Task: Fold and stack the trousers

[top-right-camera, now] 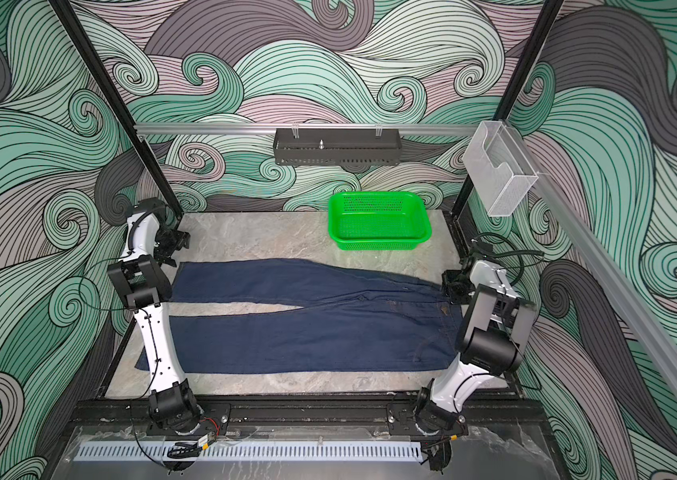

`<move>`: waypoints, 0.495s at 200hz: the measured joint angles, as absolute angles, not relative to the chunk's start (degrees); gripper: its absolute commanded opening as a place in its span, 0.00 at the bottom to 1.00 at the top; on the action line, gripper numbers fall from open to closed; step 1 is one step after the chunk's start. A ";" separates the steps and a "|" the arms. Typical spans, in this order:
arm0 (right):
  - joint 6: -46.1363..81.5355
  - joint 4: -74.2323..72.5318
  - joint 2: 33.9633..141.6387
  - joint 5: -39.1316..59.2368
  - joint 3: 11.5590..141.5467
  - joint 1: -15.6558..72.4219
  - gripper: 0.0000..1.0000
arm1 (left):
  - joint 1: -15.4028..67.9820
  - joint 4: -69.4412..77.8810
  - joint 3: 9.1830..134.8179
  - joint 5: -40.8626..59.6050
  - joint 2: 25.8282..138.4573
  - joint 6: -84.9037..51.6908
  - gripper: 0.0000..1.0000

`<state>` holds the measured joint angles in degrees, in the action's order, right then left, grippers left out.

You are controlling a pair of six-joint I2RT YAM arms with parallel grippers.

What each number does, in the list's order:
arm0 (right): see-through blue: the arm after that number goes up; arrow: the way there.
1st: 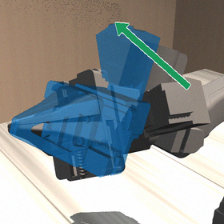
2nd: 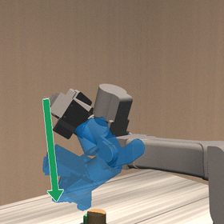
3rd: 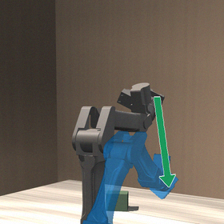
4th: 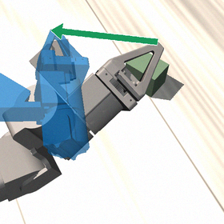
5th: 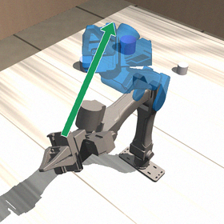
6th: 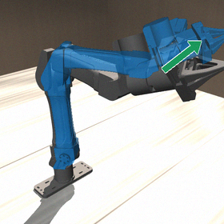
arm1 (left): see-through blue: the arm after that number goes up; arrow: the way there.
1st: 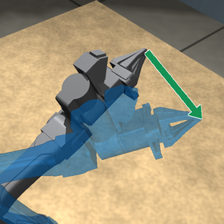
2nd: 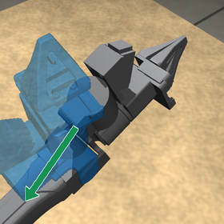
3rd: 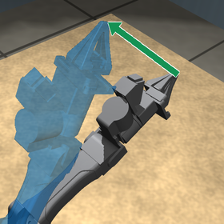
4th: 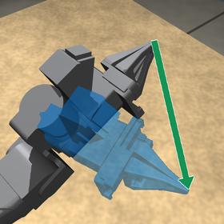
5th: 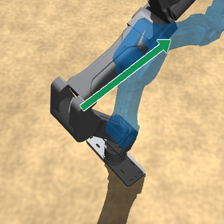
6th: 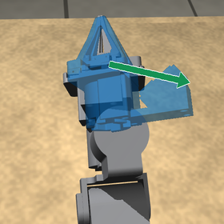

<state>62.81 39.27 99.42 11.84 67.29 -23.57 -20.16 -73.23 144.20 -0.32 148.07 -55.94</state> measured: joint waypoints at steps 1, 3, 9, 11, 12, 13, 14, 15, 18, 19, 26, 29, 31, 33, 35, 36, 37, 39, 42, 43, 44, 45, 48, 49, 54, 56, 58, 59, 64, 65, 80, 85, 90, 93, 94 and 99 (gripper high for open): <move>62.81 39.24 99.42 11.86 67.24 -23.55 0.00 | -20.16 -73.23 144.20 -0.36 148.09 -55.99 0.82; 62.78 39.18 99.42 11.86 67.16 -23.49 0.00 | -20.18 -73.23 144.20 -0.49 148.29 -56.03 0.82; 62.78 39.13 99.39 11.86 66.98 -23.38 0.00 | -20.18 -73.23 144.20 -0.80 148.62 -56.16 0.82; 62.78 39.13 99.39 11.86 66.92 -23.33 0.00 | -20.18 -73.25 144.20 -0.91 148.79 -56.16 0.82; 62.78 39.13 99.39 11.86 66.89 -23.33 0.00 | -20.18 -73.25 144.20 -0.93 148.83 -56.18 0.82; 62.78 39.11 99.39 11.86 66.87 -23.31 0.00 | -20.21 -73.25 144.20 -0.97 148.90 -56.21 0.81; 62.78 39.11 99.39 11.86 66.83 -23.29 0.00 | -20.21 -73.25 144.20 -0.99 148.94 -56.21 0.81; 62.78 39.07 99.39 11.86 66.81 -23.29 0.00 | -20.21 -73.25 144.20 -1.02 149.01 -56.23 0.81; 62.78 39.07 99.39 11.86 66.76 -23.22 0.00 | -20.21 -73.25 144.20 -1.08 149.23 -56.23 0.81; 62.78 39.07 99.39 11.86 66.74 -23.22 0.00 | -20.21 -73.25 144.20 -1.13 149.32 -56.25 0.81; 62.78 39.00 99.39 11.86 66.67 -23.09 0.00 | -20.18 -73.28 144.20 -1.26 149.77 -56.27 0.80; 62.78 38.98 99.37 11.86 66.65 -23.09 0.00 | -20.18 -73.28 144.20 -1.32 149.97 -56.34 0.80; 62.78 38.94 99.37 11.86 66.65 -23.07 0.00 | -20.18 -73.30 144.20 -1.34 150.10 -56.34 0.79; 62.78 38.92 99.35 11.86 66.65 -23.05 0.00 | -20.18 -73.30 144.20 -1.37 150.26 -56.36 0.79; 62.78 38.89 99.35 11.86 66.65 -23.03 0.00 | -20.21 -73.30 144.20 -1.37 150.34 -56.40 0.78; 62.78 38.85 99.35 11.86 66.65 -23.03 0.00 | -20.18 -73.30 144.20 -1.37 150.39 -56.40 0.78; 62.78 38.85 99.35 11.88 66.65 -23.03 0.00 | -20.21 -73.30 144.20 -1.39 150.47 -56.40 0.78; 62.78 38.81 99.33 11.88 66.65 -23.03 0.00 | -20.18 -73.30 144.20 -1.43 150.58 -56.40 0.77; 62.78 38.74 99.33 11.88 66.65 -23.00 0.00 | -20.18 -73.30 144.20 -1.50 150.69 -56.45 0.77; 62.78 38.72 99.31 11.88 66.63 -23.00 0.00 | -20.18 -73.30 144.20 -1.50 150.71 -56.42 0.76; 62.78 38.70 99.31 11.88 66.63 -22.98 0.00 | -20.18 -73.32 144.20 -1.54 150.76 -56.42 0.76; 62.78 38.70 99.29 11.88 66.63 -22.98 0.00 | -20.18 -73.32 144.20 -1.54 150.78 -56.42 0.76; 62.78 38.63 99.24 11.90 66.63 -22.98 0.00 | -20.18 -73.30 144.20 -1.58 150.95 -56.47 0.75; 62.78 38.61 99.24 11.90 66.63 -22.98 0.00 | -20.18 -73.30 144.20 -1.63 150.98 -56.47 0.74; 62.81 38.52 99.22 11.92 66.61 -22.98 0.00 | -20.18 -73.30 144.20 -1.76 151.06 -56.45 0.72; 62.81 38.48 99.18 11.97 66.61 -22.98 0.00 | -20.18 -73.30 144.20 -1.87 151.09 -56.42 0.71; 62.81 38.46 99.13 11.99 66.59 -22.98 0.00 | -20.18 -73.30 144.20 -1.93 151.09 -56.40 0.70; 62.81 38.46 99.11 12.01 66.59 -22.98 0.00 | -20.18 -73.28 144.20 -2.00 151.09 -56.31 0.70; 62.81 38.39 99.02 12.03 66.54 -22.98 0.00 | -20.16 -73.30 144.20 -2.11 151.11 -56.36 0.68; 62.81 38.37 99.00 12.03 66.54 -22.98 0.00 | -20.16 -73.30 144.20 -2.15 151.11 -56.38 0.68; 62.83 38.13 98.52 12.08 66.24 -22.98 0.00 | -19.99 -73.32 144.20 -2.72 151.13 -56.14 0.61; 62.85 38.06 98.30 12.10 66.11 -22.98 0.00 | -19.99 -73.34 144.20 -2.87 151.22 -56.07 0.58; 62.85 38.06 98.10 12.10 66.06 -22.98 0.00 | -19.97 -73.34 144.22 -3.11 151.35 -55.99 0.55; 62.87 38.06 98.02 12.10 66.06 -22.98 0.00 | -19.97 -73.38 144.22 -3.31 151.44 -55.88 0.53; 62.87 38.06 97.97 12.10 66.06 -22.98 0.00 | -19.97 -73.41 144.22 -3.33 151.44 -55.75 0.53; 62.87 38.04 97.80 12.10 66.06 -22.98 0.00 | -19.92 -73.58 144.22 -3.62 151.46 -55.75 0.50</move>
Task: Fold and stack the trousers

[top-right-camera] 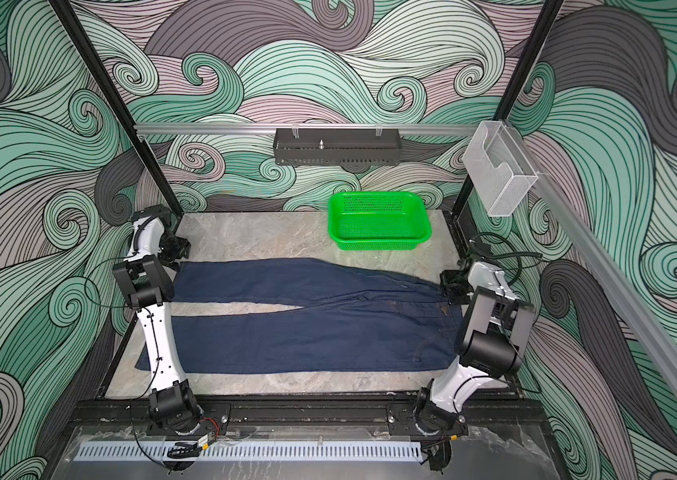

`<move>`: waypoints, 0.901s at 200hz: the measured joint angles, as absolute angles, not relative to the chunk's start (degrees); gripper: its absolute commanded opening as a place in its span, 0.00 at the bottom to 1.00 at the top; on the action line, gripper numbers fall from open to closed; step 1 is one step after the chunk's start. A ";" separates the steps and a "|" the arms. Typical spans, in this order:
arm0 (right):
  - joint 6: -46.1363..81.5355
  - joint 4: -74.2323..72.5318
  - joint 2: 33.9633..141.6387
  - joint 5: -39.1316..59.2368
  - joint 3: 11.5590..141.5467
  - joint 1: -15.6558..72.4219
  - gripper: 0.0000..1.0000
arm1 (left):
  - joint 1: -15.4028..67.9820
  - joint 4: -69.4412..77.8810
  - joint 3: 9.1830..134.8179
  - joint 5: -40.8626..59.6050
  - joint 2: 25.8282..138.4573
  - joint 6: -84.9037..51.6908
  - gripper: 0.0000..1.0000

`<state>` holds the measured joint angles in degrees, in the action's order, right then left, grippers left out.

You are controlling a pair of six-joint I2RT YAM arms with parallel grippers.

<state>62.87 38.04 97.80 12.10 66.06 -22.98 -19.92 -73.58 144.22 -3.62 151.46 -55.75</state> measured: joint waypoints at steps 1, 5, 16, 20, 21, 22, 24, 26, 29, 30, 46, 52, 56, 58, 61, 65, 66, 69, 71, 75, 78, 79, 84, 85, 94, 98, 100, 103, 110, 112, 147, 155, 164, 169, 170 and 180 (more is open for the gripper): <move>62.87 38.02 97.78 12.10 66.06 -22.98 0.00 | -19.88 -73.63 144.22 -3.68 151.46 -55.72 0.49; 62.87 37.95 97.65 12.10 66.06 -22.98 0.00 | -19.84 -73.65 144.24 -3.70 151.46 -55.75 0.47; 62.87 37.87 97.36 12.10 66.06 -22.98 0.00 | -19.75 -73.76 144.33 -4.10 151.57 -55.29 0.44; 62.85 37.87 97.30 12.10 66.06 -22.96 0.00 | -19.73 -73.82 144.33 -4.19 151.63 -55.29 0.43; 62.87 37.87 97.30 12.10 66.06 -22.96 0.00 | -19.73 -73.82 144.33 -4.21 151.63 -55.29 0.43; 62.85 37.87 97.30 12.10 66.06 -22.96 0.00 | -19.73 -73.82 144.35 -4.23 151.63 -55.20 0.43; 62.87 37.87 97.27 12.10 66.06 -22.94 0.00 | -19.70 -73.82 144.35 -4.25 151.63 -55.18 0.42; 62.87 37.87 97.27 12.10 66.06 -22.94 0.00 | -19.68 -73.84 144.38 -4.27 151.65 -55.18 0.42; 62.85 37.87 97.25 12.10 66.06 -22.94 0.00 | -19.68 -73.91 144.42 -4.32 151.68 -55.00 0.42; 62.85 37.87 97.25 12.10 66.06 -22.94 0.00 | -19.66 -73.91 144.42 -4.32 151.68 -55.02 0.42; 62.85 37.89 97.25 12.10 66.06 -22.94 0.00 | -19.53 -73.95 144.66 -4.36 151.76 -54.89 0.36; 62.85 37.87 97.23 12.10 66.06 -22.94 0.00 | -19.46 -73.93 144.79 -4.38 151.83 -54.85 0.34; 62.85 37.87 97.23 12.08 66.06 -22.94 0.00 | -19.44 -73.95 144.97 -4.36 151.89 -54.65 0.31; 62.85 37.87 97.23 12.10 66.06 -22.94 0.00 | -19.44 -73.95 145.03 -4.34 151.96 -54.74 0.30; 62.85 37.89 97.23 12.10 66.06 -22.94 0.00 | -19.42 -73.93 145.18 -4.36 152.05 -54.68 0.29; 62.85 37.89 97.23 12.08 66.06 -22.94 0.00 | -19.40 -73.95 145.43 -4.36 152.14 -54.65 0.27; 62.85 37.89 97.23 12.08 66.06 -22.94 0.00 | -19.38 -73.95 145.43 -4.34 152.16 -54.70 0.26; 62.85 37.89 97.23 12.08 66.06 -22.94 0.00 | -19.38 -73.95 145.51 -4.36 152.18 -54.43 0.25; 62.85 37.89 97.23 12.08 66.06 -22.94 0.00 | -19.38 -73.91 145.56 -4.32 152.18 -54.65 0.23; 62.85 37.89 97.23 12.08 66.06 -22.94 0.00 | -19.35 -73.91 145.62 -4.34 152.20 -54.57 0.21; 62.85 37.89 97.21 12.08 66.06 -22.92 0.00 | -19.35 -73.91 145.67 -4.29 152.22 -54.48 0.19; 62.85 37.89 97.21 12.08 66.06 -22.94 0.00 | -19.35 -73.89 145.67 -4.27 152.22 -54.57 0.18; 62.85 37.89 97.19 12.08 66.06 -22.94 0.00 | -19.35 -73.89 145.80 -4.27 152.29 -54.61 0.15; 62.85 37.89 97.19 12.05 66.06 -22.94 0.00 | -19.35 -73.89 145.82 -4.25 152.29 -54.65 0.15; 62.85 37.91 97.10 12.08 66.06 -22.92 0.00 | -19.35 -73.93 146.19 -4.12 152.40 -54.54 0.09; 62.85 37.91 97.06 12.08 66.06 -22.94 0.00 | -19.35 -73.93 146.34 -4.10 152.42 -54.50 0.07; 62.85 37.93 97.03 12.08 66.06 -22.94 0.00 | -19.35 -73.91 146.41 -4.01 152.42 -54.46 0.06; 62.85 37.93 96.97 12.08 66.06 -22.92 0.00 | -19.35 -73.91 146.50 -3.97 152.42 -54.46 0.04; 62.85 37.93 96.84 12.08 66.06 -22.92 0.00 | -19.35 -73.84 146.78 -3.86 152.42 -54.48 0.00; 62.85 37.93 96.79 12.05 66.06 -22.92 0.00 | -19.35 -73.84 146.85 -3.81 152.42 -54.48 0.00; 62.85 38.83 95.88 12.01 66.50 -22.94 0.00 | -19.49 -73.01 147.00 -3.27 152.38 -54.46 0.00; 62.85 39.44 95.79 11.99 67.13 -22.94 0.00 | -19.59 -72.73 147.00 -3.03 152.16 -54.37 0.00; 62.81 40.07 95.72 11.99 68.14 -23.09 0.00 | -19.81 -72.36 147.00 -2.59 151.74 -54.13 0.00; 62.81 40.36 95.68 11.99 68.69 -23.18 0.00 | -19.94 -72.18 146.98 -2.31 151.44 -53.87 0.00; 62.81 40.38 95.68 12.01 68.77 -23.18 0.00 | -19.97 -72.14 146.98 -2.24 151.37 -53.84 0.00; 62.78 40.84 95.48 12.03 69.89 -23.44 0.00 | -20.36 -71.81 146.96 -1.43 150.34 -53.23 0.00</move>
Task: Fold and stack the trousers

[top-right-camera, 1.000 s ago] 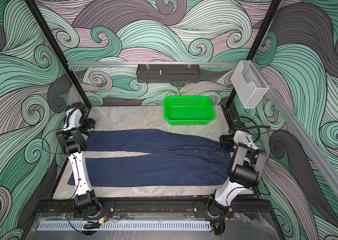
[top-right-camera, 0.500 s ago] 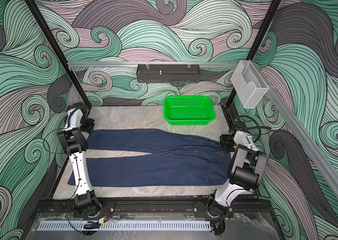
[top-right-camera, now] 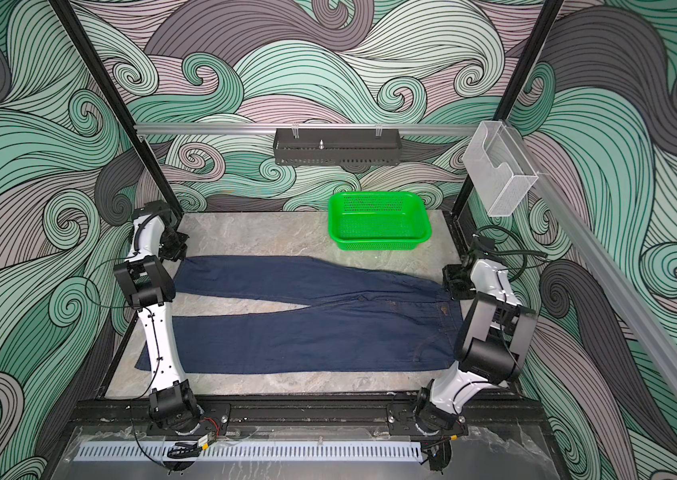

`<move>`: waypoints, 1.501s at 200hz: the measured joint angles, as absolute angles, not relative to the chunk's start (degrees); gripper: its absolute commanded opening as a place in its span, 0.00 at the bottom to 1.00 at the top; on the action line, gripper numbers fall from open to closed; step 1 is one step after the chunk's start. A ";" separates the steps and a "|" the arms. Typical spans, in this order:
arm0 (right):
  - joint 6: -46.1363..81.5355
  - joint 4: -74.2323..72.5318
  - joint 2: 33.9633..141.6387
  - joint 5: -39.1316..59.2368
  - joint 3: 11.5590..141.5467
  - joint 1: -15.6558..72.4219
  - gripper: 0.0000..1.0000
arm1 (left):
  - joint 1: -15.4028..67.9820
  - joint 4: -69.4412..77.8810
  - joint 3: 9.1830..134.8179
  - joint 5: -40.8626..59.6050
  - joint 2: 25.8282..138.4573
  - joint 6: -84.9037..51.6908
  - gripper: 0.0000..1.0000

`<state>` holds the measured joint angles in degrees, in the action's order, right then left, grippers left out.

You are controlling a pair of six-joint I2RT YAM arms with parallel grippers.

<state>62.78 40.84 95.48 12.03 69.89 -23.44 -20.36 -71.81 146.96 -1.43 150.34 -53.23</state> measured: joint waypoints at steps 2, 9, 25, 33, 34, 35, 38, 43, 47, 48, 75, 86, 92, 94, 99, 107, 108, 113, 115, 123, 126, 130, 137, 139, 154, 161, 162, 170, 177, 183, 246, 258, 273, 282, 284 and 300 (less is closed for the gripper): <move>62.81 40.88 95.46 12.05 70.11 -23.49 0.00 | -20.47 -71.77 146.96 -1.21 150.08 -53.08 0.00; 62.81 41.12 95.20 12.10 70.78 -23.75 0.00 | -20.86 -71.55 146.91 -0.56 149.21 -52.71 0.00; 62.81 41.54 94.43 12.29 72.20 -24.51 0.00 | -22.00 -70.91 146.67 1.19 146.56 -51.51 0.00; 62.81 41.71 94.17 12.51 72.84 -24.88 0.00 | -22.61 -70.50 146.04 2.17 144.97 -50.92 0.00; 62.81 41.78 94.15 12.56 72.97 -24.95 0.00 | -22.65 -70.46 145.97 2.26 144.79 -50.89 0.00; 62.81 41.82 94.13 12.58 73.03 -24.99 0.00 | -22.70 -70.43 145.88 2.33 144.68 -50.83 0.00; 62.81 41.95 94.06 12.71 73.32 -25.08 0.00 | -22.94 -70.30 145.53 2.76 144.07 -50.59 0.00; 62.81 42.24 94.00 13.04 73.80 -25.26 0.00 | -23.33 -69.97 144.64 3.55 142.91 -50.33 0.00; 62.81 42.44 94.00 13.37 74.24 -25.34 0.00 | -23.59 -69.69 143.90 4.08 142.02 -50.11 0.00; 62.81 42.48 94.00 13.39 74.30 -25.36 0.00 | -23.70 -69.54 143.55 4.38 141.69 -50.04 0.00; 62.78 43.64 94.87 14.98 77.69 -25.63 0.00 | -25.12 -67.42 139.22 7.68 137.58 -48.95 0.00; 62.76 43.92 96.12 15.94 79.79 -25.71 0.00 | -25.39 -66.54 138.96 8.99 137.34 -48.47 0.00; 62.76 43.94 97.03 16.45 80.99 -25.74 0.00 | -25.43 -66.00 138.91 9.69 137.34 -48.27 0.00; 62.76 43.94 97.45 16.62 81.34 -25.74 0.00 | -25.43 -65.89 138.91 9.82 137.34 -48.23 0.00; 62.74 43.97 98.17 16.95 82.19 -25.74 0.00 | -25.43 -65.49 138.91 10.28 137.36 -48.14 0.00; 62.74 44.03 99.42 17.23 83.44 -25.74 0.00 | -25.43 -64.95 138.91 11.20 137.36 -48.07 0.00; 62.74 44.05 99.53 17.23 83.55 -25.74 0.00 | -25.43 -64.90 138.91 11.25 137.36 -48.07 0.00; 62.72 44.16 100.25 17.47 84.33 -25.74 0.00 | -25.43 -64.71 139.02 11.73 137.36 -48.07 0.00; 62.74 44.27 100.55 17.54 84.68 -25.74 0.00 | -25.43 -64.64 139.17 11.94 137.36 -48.07 0.00; 62.67 44.56 101.67 17.87 86.00 -25.74 0.00 | -25.43 -64.36 139.92 12.80 137.49 -48.18 0.00; 62.54 44.62 102.17 18.02 86.52 -25.74 0.00 | -25.43 -64.20 140.22 13.10 137.51 -48.25 0.00; 62.50 44.77 102.67 18.13 87.26 -25.74 0.00 | -25.43 -64.14 140.73 13.50 137.60 -48.36 0.00; 62.22 45.15 103.70 18.37 88.64 -25.71 0.00 | -25.43 -63.88 141.82 14.31 137.82 -48.69 0.00; 61.98 45.28 104.09 18.50 89.19 -25.71 0.00 | -25.43 -63.79 142.23 14.57 137.93 -48.80 0.00; 61.10 45.58 106.37 19.46 92.95 -25.63 0.00 | -25.39 -62.76 145.12 16.43 138.63 -49.80 0.00; 60.58 45.58 107.28 19.97 94.54 -25.56 0.00 | -25.36 -62.30 146.36 17.23 138.98 -50.26 0.00; 60.53 45.56 107.37 20.01 94.70 -25.56 0.00 | -25.36 -62.24 146.65 17.41 139.02 -50.37 0.00; 60.07 45.67 108.27 20.53 96.44 -25.52 0.00 | -25.32 -61.54 147.85 18.26 139.35 -50.89 0.00; 59.66 45.67 109.08 21.06 98.08 -25.47 0.00 | -25.32 -60.93 148.57 18.98 139.59 -51.33 0.00; 59.29 45.60 109.78 21.43 99.37 -25.43 0.00 | -25.32 -60.40 149.03 19.62 139.76 -51.77 0.00; 54.61 48.97 115.85 23.57 110.61 -25.34 0.00 | -24.82 -55.86 148.62 23.77 141.16 -53.58 0.00; 54.06 49.67 116.42 24.29 111.70 -25.67 0.00 | -24.71 -55.02 148.11 24.21 141.16 -53.58 0.00; 53.54 50.35 117.30 24.99 112.84 -26.17 0.00 | -24.62 -54.41 147.15 24.84 141.16 -53.56 0.00; 53.30 50.39 118.15 25.58 113.60 -26.48 0.00 | -24.62 -54.30 146.54 25.23 141.14 -53.54 0.00; 53.25 50.37 118.30 25.65 113.73 -26.52 0.00 | -24.62 -54.28 146.43 25.28 141.14 -53.54 0.00; 52.51 50.83 119.55 26.37 114.63 -26.87 0.00 | -24.62 -53.80 144.44 25.80 140.62 -53.47 0.00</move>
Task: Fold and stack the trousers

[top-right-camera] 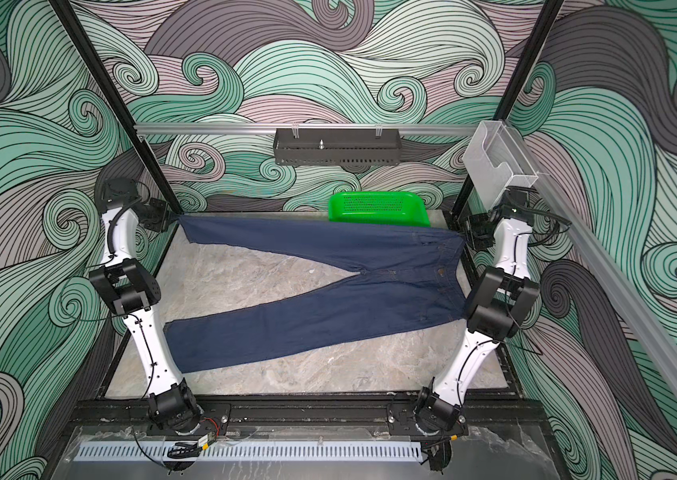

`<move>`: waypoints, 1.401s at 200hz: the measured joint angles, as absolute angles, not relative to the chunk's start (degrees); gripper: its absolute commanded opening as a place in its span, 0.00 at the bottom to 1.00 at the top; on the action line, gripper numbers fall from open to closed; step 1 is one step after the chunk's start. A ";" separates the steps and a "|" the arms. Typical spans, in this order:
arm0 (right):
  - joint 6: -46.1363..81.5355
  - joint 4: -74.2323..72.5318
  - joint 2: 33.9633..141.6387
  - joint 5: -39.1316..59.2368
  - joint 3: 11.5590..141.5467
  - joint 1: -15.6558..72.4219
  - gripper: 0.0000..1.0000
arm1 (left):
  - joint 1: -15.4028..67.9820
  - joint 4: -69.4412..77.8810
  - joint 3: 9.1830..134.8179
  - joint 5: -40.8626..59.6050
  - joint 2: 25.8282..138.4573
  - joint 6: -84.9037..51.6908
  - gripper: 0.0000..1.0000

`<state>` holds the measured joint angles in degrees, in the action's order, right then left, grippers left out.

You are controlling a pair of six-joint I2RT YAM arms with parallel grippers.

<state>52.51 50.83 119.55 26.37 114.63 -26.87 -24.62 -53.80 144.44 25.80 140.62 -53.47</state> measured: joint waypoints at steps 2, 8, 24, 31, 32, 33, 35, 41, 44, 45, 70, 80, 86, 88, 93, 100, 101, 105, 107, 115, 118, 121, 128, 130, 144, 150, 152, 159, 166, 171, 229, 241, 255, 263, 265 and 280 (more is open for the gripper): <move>52.45 50.96 119.61 26.41 114.76 -26.87 0.00 | -24.62 -53.76 144.18 25.80 140.53 -53.47 0.00; 52.25 51.24 119.70 26.46 114.98 -26.92 0.00 | -24.69 -53.52 143.04 25.85 140.00 -53.45 0.00; 51.55 51.92 119.94 26.72 115.55 -26.98 0.00 | -25.06 -52.38 139.09 26.26 137.78 -53.17 0.00; 51.05 52.10 120.05 27.07 115.72 -27.14 0.00 | -25.41 -51.83 136.77 26.65 136.22 -53.01 0.00; 50.98 52.16 120.07 27.09 115.74 -27.18 0.00 | -25.45 -51.72 136.49 26.74 136.05 -52.99 0.00; 50.94 52.16 120.11 27.11 115.79 -27.20 0.00 | -25.47 -51.64 136.20 26.83 135.83 -52.97 0.00; 50.74 52.23 120.22 27.24 115.85 -27.27 0.00 | -25.61 -51.42 135.35 26.89 135.26 -52.95 0.00; 50.17 52.34 120.46 27.42 116.09 -27.38 0.00 | -25.96 -51.03 133.05 27.35 133.60 -52.80 0.00; 49.82 52.42 120.60 27.53 116.25 -27.42 0.00 | -26.15 -50.78 131.76 27.53 132.75 -52.69 0.00; 49.69 52.49 120.62 27.62 116.31 -27.44 0.00 | -26.26 -50.74 131.15 27.66 132.27 -52.66 0.00; 46.83 52.64 121.21 28.75 116.55 -27.94 0.00 | -28.21 -44.18 114.67 28.95 120.88 -52.53 0.00; 45.76 52.49 121.58 29.15 116.55 -28.29 0.00 | -29.08 -41.10 107.33 29.43 115.74 -52.62 0.00; 45.15 52.27 121.86 29.34 116.55 -28.60 0.00 | -29.65 -39.55 103.26 30.02 112.86 -52.66 0.00; 45.08 52.18 121.93 29.41 116.53 -28.67 0.00 | -29.87 -38.96 101.80 30.09 111.81 -52.71 0.00; 44.47 51.92 122.28 29.65 116.51 -28.95 0.00 | -30.26 -38.00 99.09 30.55 109.82 -52.73 0.00; 43.75 51.68 122.63 29.89 116.38 -29.26 0.00 | -30.87 -36.36 94.67 31.16 106.67 -52.84 0.00; 43.59 51.57 122.67 29.95 116.25 -29.30 0.00 | -30.94 -36.16 94.24 31.18 106.39 -52.84 0.00; 43.16 51.31 122.78 29.98 115.92 -29.52 0.00 | -31.18 -35.46 92.29 31.48 105.03 -52.97 0.00; 42.94 51.16 122.80 30.02 115.77 -29.56 0.00 | -31.35 -34.87 91.07 31.77 104.20 -52.99 0.00; 41.93 50.41 122.83 29.93 114.54 -29.85 0.00 | -31.92 -33.19 87.20 32.29 101.75 -53.19 0.00; 41.63 50.22 122.83 29.89 114.13 -29.89 0.00 | -32.14 -32.62 85.82 32.29 100.92 -53.25 0.00; 41.10 49.93 122.80 29.80 113.47 -30.04 0.00 | -32.45 -31.81 84.05 32.67 99.79 -53.36 0.00; 40.21 49.25 122.74 29.69 111.94 -30.37 0.00 | -33.08 -30.30 80.82 32.88 97.91 -53.58 0.00; 39.99 49.12 122.72 29.63 111.50 -30.41 0.00 | -33.34 -29.93 79.75 32.88 97.32 -53.63 0.00; 38.04 48.12 122.54 28.88 107.81 -30.65 0.00 | -34.94 -28.51 74.02 33.17 93.67 -53.82 0.00; 37.26 47.68 122.43 28.49 106.10 -30.79 0.00 | -35.64 -28.18 72.05 33.26 92.20 -53.84 0.00; 36.95 47.57 122.34 28.32 105.49 -30.85 0.00 | -35.86 -28.21 71.40 33.28 91.61 -53.87 0.00; 36.05 47.11 122.02 27.79 103.24 -31.07 0.00 | -36.42 -28.03 69.60 33.28 90.04 -53.91 0.00; 35.42 46.83 121.67 27.29 101.34 -31.24 0.00 | -36.88 -27.64 68.01 33.28 88.42 -53.87 0.00; 34.96 46.54 121.34 27.03 99.94 -31.42 0.00 | -37.19 -27.42 66.94 33.28 87.20 -53.89 0.00; 34.09 44.73 114.21 27.44 90.59 -33.54 0.00 | -41.41 -27.20 61.78 34.79 76.34 -53.71 0.00; 34.33 44.66 112.40 27.70 90.21 -33.82 0.00 | -41.82 -27.20 61.76 35.73 76.09 -53.69 0.00; 34.79 44.36 109.91 28.34 90.13 -34.37 0.00 | -42.02 -27.24 61.76 36.62 76.09 -53.74 0.00; 35.07 44.03 108.27 28.60 89.78 -34.76 0.00 | -42.04 -27.27 61.76 36.91 75.94 -53.71 0.00; 35.09 43.97 107.79 28.56 89.62 -34.89 0.00 | -42.04 -27.31 61.76 36.93 75.88 -53.71 0.00; 35.64 43.62 104.12 28.58 88.16 -35.90 0.00 | -42.13 -27.46 61.65 37.28 74.96 -53.52 0.00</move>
<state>35.64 43.62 104.12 28.58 88.16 -35.90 -42.13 -27.46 61.65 37.28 74.96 -53.52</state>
